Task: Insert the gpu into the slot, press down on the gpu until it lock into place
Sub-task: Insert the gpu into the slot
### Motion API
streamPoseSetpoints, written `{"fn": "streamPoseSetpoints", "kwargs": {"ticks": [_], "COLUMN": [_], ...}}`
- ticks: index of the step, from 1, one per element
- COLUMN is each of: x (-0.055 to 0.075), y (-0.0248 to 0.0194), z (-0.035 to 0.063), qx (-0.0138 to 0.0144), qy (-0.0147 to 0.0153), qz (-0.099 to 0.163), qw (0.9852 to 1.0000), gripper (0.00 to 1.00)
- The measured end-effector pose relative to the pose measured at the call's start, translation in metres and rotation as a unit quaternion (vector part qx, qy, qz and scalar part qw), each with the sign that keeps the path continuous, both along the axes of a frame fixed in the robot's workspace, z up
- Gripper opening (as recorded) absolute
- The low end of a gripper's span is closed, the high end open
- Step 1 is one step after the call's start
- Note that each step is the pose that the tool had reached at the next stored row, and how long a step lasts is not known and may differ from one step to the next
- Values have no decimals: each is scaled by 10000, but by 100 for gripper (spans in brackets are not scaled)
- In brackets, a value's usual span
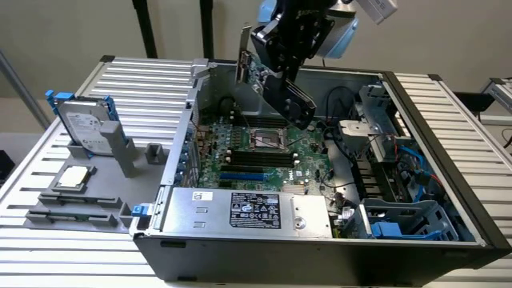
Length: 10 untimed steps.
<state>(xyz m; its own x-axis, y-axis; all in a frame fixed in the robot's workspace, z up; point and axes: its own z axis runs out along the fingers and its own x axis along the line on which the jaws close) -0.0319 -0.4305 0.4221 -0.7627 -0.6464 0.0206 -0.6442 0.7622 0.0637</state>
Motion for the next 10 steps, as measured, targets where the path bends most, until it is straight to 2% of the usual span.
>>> {"fn": "streamPoseSetpoints", "kwargs": {"ticks": [5, 10], "x": [0, 0], "y": [0, 0], "z": [-42, -82], "qx": [1, 0], "qy": [-45, -91], "qz": [461, 915], "qw": [9989, 9958], "gripper": [26, 26]}}
